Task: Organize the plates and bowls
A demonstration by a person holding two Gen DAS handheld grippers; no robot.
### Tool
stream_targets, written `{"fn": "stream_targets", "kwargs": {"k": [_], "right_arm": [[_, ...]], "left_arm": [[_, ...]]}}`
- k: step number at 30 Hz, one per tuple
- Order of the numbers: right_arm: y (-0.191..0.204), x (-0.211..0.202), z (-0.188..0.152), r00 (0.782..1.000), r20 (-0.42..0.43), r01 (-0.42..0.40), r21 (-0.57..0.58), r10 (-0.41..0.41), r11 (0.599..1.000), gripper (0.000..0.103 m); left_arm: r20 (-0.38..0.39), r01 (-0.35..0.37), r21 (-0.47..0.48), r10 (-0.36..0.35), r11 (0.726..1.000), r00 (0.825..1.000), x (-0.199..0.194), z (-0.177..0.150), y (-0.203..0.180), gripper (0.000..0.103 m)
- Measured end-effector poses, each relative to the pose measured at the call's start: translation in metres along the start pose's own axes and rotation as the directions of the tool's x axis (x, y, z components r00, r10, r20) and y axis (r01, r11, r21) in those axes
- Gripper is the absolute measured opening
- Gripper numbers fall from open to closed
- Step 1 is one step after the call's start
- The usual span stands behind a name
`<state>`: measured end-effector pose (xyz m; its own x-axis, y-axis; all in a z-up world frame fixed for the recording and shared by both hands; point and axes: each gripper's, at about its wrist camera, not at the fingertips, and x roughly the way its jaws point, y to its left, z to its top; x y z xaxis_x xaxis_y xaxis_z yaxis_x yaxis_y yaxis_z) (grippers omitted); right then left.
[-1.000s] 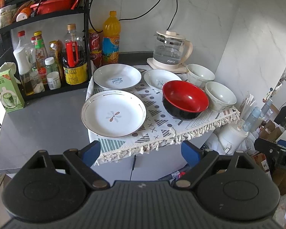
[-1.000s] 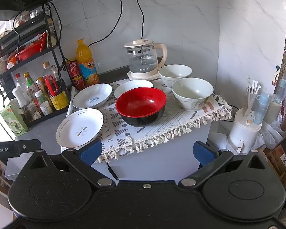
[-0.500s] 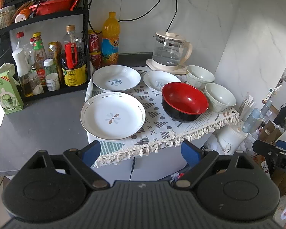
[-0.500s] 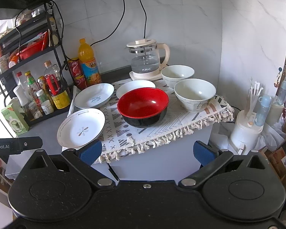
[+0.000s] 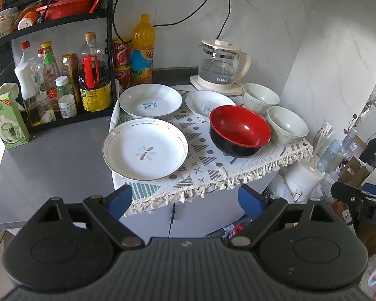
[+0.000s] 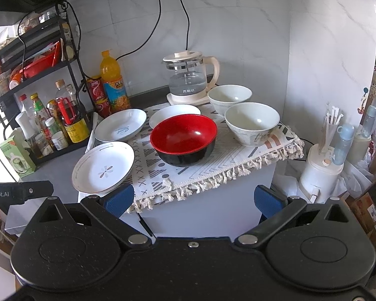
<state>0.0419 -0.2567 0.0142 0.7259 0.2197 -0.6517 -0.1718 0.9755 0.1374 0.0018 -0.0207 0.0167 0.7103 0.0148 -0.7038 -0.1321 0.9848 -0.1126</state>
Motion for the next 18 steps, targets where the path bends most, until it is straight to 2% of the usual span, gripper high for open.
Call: {"fn": "stream_targets", "kwargs": {"k": [9, 18], "right_arm": [[-0.005, 0.006, -0.002, 1.0, -0.01, 0.004, 0.006, -0.004, 1.0, 0.103], [-0.018, 0.028, 0.002, 1.0, -0.001, 0.022, 0.01, -0.022, 1.0, 0.103]], "left_arm": [[-0.012, -0.012, -0.005, 0.011, 1.0, 1.0, 0.004, -0.006, -0.006, 0.09], [-0.027, -0.024, -0.036, 0.023, 0.999, 0.999, 0.026, 0.004, -0.009, 0.09]]}}
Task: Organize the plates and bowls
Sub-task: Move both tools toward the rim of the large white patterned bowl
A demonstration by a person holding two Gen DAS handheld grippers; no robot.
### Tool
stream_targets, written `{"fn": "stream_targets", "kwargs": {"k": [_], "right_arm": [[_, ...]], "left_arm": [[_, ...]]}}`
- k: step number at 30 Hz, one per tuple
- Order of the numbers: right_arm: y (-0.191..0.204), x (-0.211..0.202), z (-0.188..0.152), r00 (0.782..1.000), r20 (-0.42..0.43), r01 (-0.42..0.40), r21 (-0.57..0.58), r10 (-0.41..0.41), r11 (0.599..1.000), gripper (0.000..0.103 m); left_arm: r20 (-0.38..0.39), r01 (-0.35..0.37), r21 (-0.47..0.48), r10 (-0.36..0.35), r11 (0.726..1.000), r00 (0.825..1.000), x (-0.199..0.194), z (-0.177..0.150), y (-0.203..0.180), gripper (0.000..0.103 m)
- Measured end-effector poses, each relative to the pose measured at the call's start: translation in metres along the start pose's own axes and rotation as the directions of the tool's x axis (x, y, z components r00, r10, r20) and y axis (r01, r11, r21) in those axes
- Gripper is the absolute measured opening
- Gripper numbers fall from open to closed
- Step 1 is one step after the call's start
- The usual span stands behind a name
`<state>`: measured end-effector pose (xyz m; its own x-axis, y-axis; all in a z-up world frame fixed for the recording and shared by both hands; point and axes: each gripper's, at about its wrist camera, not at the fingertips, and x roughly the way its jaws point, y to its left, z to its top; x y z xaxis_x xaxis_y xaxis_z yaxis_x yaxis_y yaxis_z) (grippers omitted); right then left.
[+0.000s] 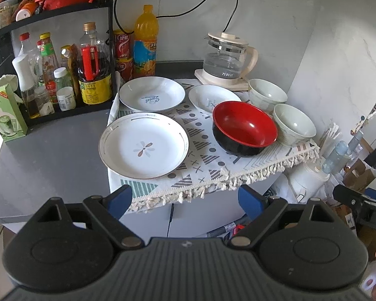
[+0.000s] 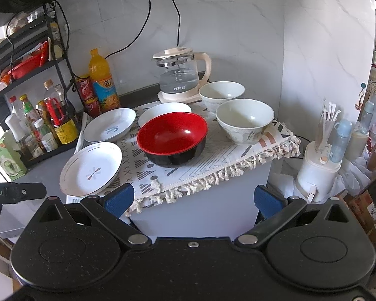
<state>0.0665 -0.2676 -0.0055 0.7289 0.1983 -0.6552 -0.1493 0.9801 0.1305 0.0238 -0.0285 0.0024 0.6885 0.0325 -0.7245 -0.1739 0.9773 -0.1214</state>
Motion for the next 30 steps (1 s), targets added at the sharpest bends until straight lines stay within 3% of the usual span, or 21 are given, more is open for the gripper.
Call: {"fn": "stream_targets", "kwargs": {"k": [8, 16, 19, 30], "right_arm": [[-0.016, 0.031, 0.021, 0.999, 0.007, 0.038, -0.016, -0.038, 0.999, 0.103], [-0.037, 0.071, 0.05, 0.999, -0.039, 0.014, 0.021, -0.013, 1.0, 0.103], [-0.044, 0.084, 0.059, 0.998, -0.032, 0.046, 0.022, -0.045, 0.999, 0.103], [-0.069, 0.13, 0.089, 0.998, -0.049, 0.043, 0.065, -0.04, 0.997, 0.103]], "left_arm": [[-0.009, 0.009, -0.035, -0.009, 0.999, 1.0, 0.036, 0.03, -0.015, 0.09], [-0.001, 0.016, -0.021, -0.016, 1.0, 1.0, 0.071, 0.062, -0.037, 0.09], [-0.008, 0.019, -0.02, -0.019, 1.0, 1.0, 0.085, 0.073, -0.044, 0.09], [-0.026, 0.076, -0.02, -0.077, 0.997, 0.997, 0.136, 0.106, -0.063, 0.09]]}}
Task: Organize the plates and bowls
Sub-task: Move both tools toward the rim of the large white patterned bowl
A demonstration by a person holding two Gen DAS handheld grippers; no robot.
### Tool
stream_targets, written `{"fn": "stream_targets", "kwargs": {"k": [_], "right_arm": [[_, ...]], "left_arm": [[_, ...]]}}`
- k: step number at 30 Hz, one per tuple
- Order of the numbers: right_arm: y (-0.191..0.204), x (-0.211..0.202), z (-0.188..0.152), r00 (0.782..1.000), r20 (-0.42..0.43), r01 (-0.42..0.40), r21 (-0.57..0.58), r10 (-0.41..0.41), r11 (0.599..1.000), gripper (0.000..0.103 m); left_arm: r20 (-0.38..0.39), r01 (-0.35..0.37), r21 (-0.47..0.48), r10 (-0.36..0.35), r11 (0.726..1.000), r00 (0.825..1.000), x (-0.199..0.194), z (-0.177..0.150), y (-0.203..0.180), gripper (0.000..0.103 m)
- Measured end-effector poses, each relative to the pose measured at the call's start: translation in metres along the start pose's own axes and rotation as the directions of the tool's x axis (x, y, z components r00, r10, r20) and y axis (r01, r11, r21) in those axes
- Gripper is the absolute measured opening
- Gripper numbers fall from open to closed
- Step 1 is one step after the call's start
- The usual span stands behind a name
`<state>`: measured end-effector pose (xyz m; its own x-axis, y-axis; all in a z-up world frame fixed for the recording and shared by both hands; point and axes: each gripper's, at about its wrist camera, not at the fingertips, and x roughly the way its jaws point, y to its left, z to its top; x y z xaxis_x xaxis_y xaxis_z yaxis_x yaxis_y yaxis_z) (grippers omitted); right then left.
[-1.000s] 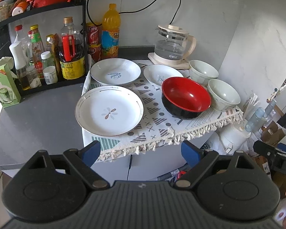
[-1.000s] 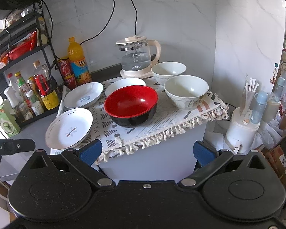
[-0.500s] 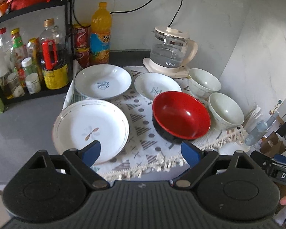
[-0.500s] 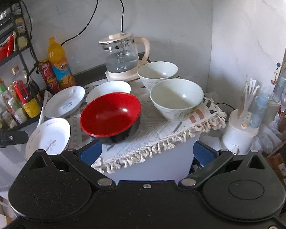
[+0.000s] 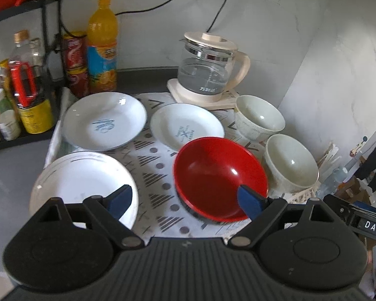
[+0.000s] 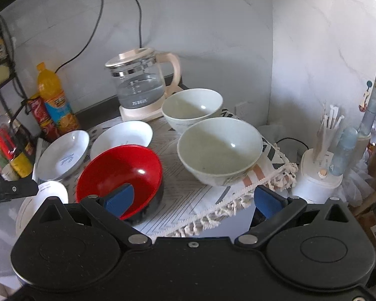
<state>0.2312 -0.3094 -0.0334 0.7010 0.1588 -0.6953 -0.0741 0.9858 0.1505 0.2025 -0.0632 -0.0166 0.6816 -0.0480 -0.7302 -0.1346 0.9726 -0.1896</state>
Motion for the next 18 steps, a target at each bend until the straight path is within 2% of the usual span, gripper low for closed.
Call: {"fn": "stream_targets", "kwargs": {"k": [7, 14, 18], "right_arm": [[-0.018, 0.028, 0.015, 0.999, -0.037, 0.032, 0.015, -0.031, 0.999, 0.098], [-0.038, 0.057, 0.028, 0.995, -0.066, 0.085, 0.079, -0.08, 0.993, 0.097], [-0.05, 0.072, 0.034, 0.991, -0.076, 0.114, 0.11, -0.106, 0.987, 0.093]], "left_arm": [[-0.034, 0.06, 0.001, -0.06, 0.998, 0.998, 0.041, 0.021, -0.018, 0.089], [-0.069, 0.14, 0.062, -0.136, 0.988, 0.988, 0.08, 0.047, -0.044, 0.089], [-0.1, 0.177, 0.081, -0.169, 0.981, 0.981, 0.103, 0.059, -0.058, 0.087]]}}
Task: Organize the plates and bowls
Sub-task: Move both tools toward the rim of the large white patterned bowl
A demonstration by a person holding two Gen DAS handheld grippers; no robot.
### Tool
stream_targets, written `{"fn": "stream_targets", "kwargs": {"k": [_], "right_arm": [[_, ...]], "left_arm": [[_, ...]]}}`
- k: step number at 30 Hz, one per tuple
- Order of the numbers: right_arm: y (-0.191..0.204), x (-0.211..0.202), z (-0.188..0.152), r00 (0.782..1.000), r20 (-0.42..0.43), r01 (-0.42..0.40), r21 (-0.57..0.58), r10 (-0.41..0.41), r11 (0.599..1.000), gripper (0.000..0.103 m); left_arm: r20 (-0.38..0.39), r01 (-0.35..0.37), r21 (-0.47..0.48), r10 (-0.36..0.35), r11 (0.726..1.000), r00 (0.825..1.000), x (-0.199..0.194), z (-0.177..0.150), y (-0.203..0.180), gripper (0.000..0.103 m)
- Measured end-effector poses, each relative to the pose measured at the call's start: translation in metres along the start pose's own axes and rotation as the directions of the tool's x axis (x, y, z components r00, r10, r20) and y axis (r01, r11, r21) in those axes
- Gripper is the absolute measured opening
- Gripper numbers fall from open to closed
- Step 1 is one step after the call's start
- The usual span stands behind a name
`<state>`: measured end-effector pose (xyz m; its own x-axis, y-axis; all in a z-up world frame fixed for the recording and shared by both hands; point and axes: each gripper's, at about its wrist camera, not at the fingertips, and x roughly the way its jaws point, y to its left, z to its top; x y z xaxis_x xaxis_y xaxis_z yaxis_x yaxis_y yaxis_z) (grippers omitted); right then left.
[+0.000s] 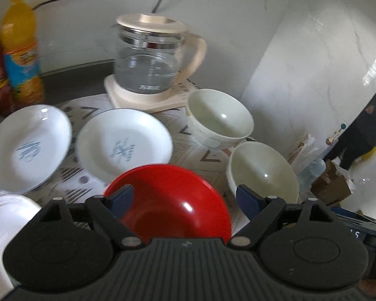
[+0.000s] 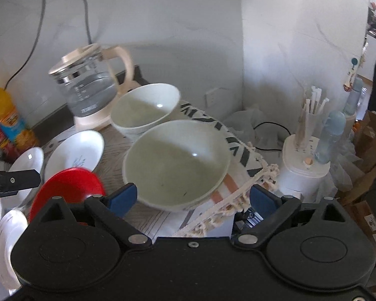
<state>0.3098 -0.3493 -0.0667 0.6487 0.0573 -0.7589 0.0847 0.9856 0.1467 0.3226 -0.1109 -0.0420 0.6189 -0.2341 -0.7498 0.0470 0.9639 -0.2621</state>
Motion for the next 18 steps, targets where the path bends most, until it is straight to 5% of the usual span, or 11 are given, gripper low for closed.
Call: {"fn": "stream_targets", "kwargs": {"k": [18], "right_arm": [[-0.031, 0.058, 0.015, 0.993, -0.101, 0.074, 0.12, -0.062, 0.99, 0.061]], "left_arm": [[-0.113, 0.111, 0.126, -0.097, 0.986, 0.989, 0.084, 0.045, -0.04, 0.069]]}}
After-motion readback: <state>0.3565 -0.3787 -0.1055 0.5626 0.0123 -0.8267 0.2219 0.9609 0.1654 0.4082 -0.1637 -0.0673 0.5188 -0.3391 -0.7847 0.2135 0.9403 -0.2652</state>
